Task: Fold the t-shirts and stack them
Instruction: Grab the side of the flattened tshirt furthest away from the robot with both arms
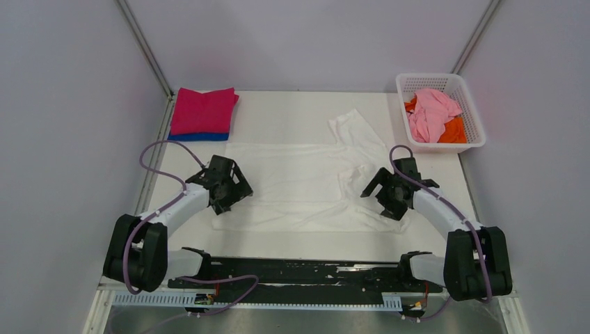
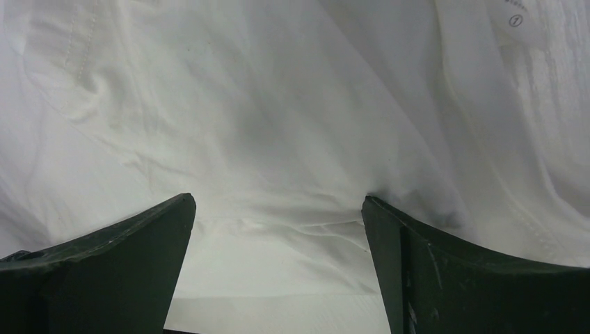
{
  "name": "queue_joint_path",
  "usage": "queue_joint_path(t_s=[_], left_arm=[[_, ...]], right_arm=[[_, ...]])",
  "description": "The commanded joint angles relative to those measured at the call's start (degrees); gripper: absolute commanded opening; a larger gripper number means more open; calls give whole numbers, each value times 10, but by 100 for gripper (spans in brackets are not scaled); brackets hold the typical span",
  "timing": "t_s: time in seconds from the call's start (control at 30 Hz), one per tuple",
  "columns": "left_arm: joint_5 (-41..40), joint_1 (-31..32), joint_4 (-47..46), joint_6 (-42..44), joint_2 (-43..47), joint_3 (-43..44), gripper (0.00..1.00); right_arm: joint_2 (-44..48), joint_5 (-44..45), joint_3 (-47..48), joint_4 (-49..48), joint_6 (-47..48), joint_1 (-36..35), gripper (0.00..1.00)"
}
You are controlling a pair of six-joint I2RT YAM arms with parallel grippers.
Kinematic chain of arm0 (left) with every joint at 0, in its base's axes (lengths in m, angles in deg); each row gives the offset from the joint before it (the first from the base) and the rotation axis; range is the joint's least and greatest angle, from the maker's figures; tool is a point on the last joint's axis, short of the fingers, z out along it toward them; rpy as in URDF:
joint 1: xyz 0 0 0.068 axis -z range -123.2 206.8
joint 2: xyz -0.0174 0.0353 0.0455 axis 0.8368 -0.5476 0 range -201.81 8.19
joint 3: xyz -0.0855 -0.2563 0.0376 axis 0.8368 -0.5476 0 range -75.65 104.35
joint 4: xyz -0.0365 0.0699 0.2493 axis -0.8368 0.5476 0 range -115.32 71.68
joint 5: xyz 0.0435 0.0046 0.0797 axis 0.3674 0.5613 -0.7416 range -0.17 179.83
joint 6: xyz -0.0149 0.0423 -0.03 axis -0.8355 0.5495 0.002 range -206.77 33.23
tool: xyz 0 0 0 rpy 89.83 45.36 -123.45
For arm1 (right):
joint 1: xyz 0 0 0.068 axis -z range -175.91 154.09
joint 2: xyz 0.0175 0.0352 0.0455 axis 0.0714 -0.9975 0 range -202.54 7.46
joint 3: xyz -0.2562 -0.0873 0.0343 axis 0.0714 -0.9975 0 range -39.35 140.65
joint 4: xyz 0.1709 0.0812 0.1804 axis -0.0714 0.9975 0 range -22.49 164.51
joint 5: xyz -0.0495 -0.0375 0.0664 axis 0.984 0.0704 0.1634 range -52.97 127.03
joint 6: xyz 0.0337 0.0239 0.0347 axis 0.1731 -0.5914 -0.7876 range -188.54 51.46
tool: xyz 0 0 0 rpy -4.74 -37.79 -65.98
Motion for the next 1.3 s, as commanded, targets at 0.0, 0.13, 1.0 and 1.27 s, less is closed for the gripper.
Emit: queue_joint_path(t_s=[0.0, 0.13, 1.0, 1.27], left_arm=[[-1, 4, 98, -28, 33, -42, 100], [-5, 4, 110, -28, 58, -42, 100], [-133, -100, 65, 81, -263, 390, 95], [-154, -118, 70, 86, -392, 491, 82]], right_arm=[[35, 29, -23, 59, -12, -5, 100], [56, 24, -10, 42, 28, -6, 100], [64, 40, 69, -104, 115, -6, 100], [41, 54, 66, -112, 126, -6, 100]])
